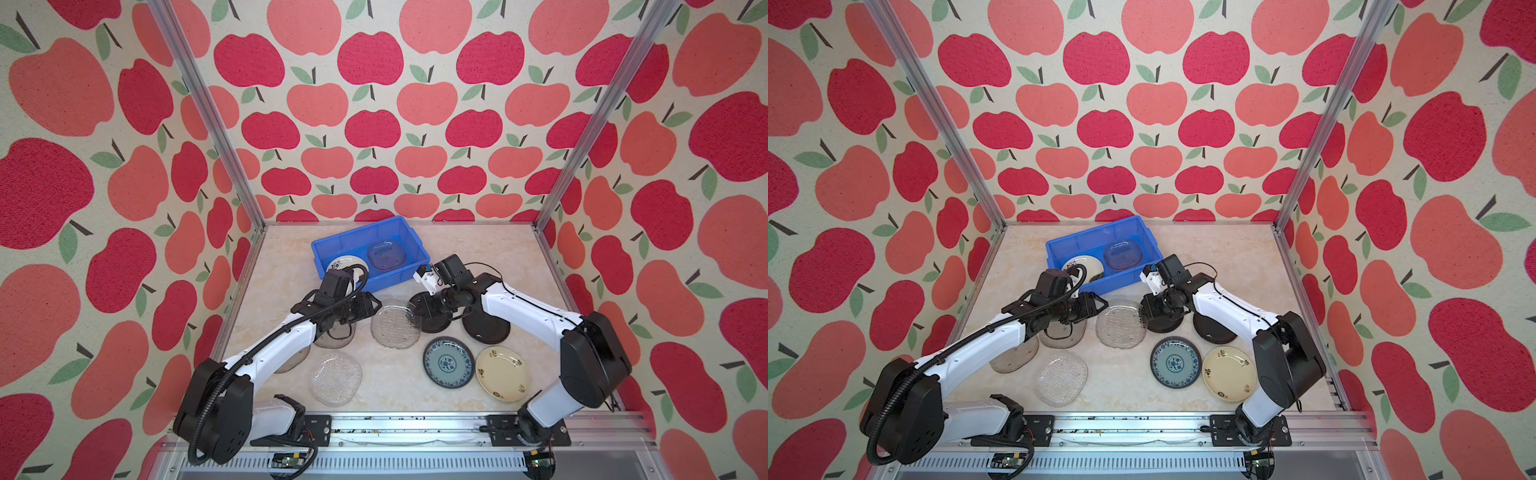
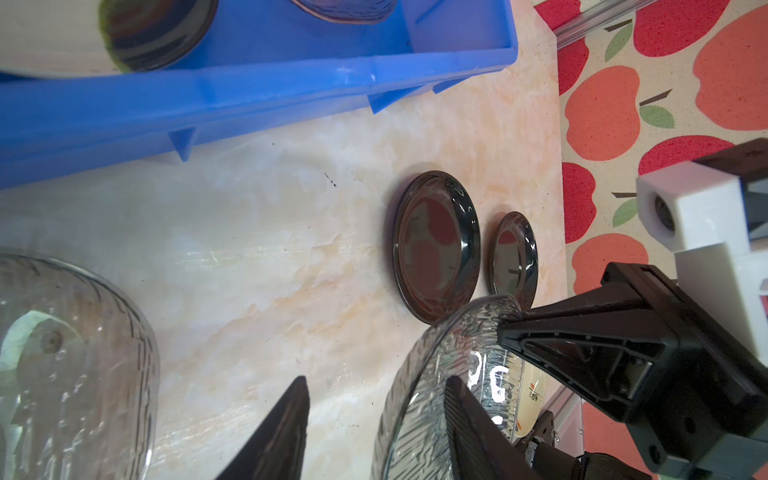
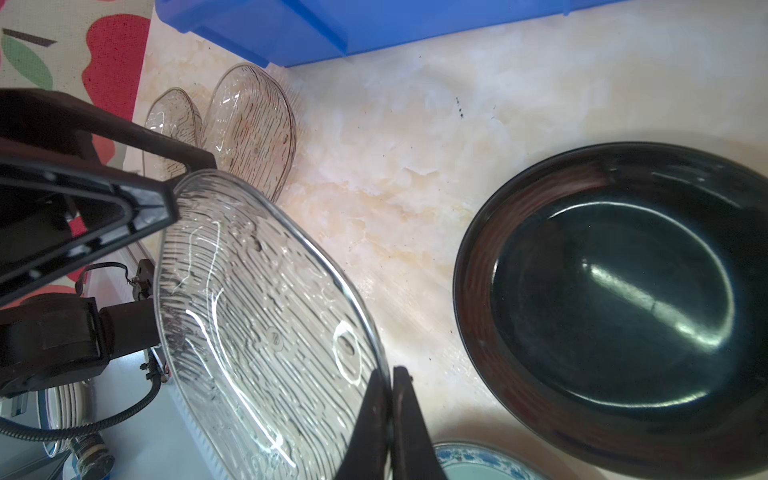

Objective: Place the plates into the plastic bin on the countertop
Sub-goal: 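Close the left gripper on the second clear plate's edge, then carry the second clear plate into the bin with the left gripper while the right rises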

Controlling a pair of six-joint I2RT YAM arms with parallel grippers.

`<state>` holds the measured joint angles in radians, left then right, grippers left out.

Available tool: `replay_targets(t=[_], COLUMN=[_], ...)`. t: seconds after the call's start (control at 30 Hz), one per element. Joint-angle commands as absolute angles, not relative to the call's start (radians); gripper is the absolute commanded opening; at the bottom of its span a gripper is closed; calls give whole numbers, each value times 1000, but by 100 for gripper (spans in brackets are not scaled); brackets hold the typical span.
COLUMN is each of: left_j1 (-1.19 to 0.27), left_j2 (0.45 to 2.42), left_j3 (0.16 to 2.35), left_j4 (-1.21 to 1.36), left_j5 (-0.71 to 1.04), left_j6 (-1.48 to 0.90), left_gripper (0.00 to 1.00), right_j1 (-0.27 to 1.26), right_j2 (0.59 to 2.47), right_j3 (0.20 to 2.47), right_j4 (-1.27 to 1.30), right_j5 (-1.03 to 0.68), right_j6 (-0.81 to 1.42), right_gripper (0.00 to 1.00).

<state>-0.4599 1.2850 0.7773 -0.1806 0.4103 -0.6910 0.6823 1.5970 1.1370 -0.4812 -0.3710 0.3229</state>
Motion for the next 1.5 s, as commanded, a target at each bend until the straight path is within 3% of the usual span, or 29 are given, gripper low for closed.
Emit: replay_targets(t=[0.0,0.1,0.23,0.43,0.5,0.6,0.7,0.8,1.17,1.47], left_j1=[-453,-444,-431,-426,-423,-409,-382,-354,-313,-264], left_j2=[1308,1326,1351,1402,1416,1438,1462,1509,1891,2029], left_j3=[793,795,813,871,892,937,990,1068,1501,1542], left_j4=[-146,-138,-136,-146,-146,-144,-128,-109,-181,-178], left_j5=[440,445,453,454,450,442,417,375,245,247], left_j6=[-700,-713,-725,-732,-733,-736,-748,-758,-706,-725], left_gripper=[52,44,21,0,0,0,0,0,0,0], right_j1=[651,636,634,614,603,581,540,477,405,396], right_j2=[1584,1596,1625,1672,1682,1695,1701,1691,1736,1738], right_j3=[1196,1225,1272,1306,1322,1369,1436,1484,1617,1628], right_j4=[-477,-456,-469,-477,-470,-471,-492,-483,-439,-458], right_j5=[-403,-417,-410,-398,-398,-399,-385,-369,-398,-372], right_j6=[345,348,340,329,336,339,332,342,393,375], right_gripper=[0,0,0,0,0,11,35,47,48,47])
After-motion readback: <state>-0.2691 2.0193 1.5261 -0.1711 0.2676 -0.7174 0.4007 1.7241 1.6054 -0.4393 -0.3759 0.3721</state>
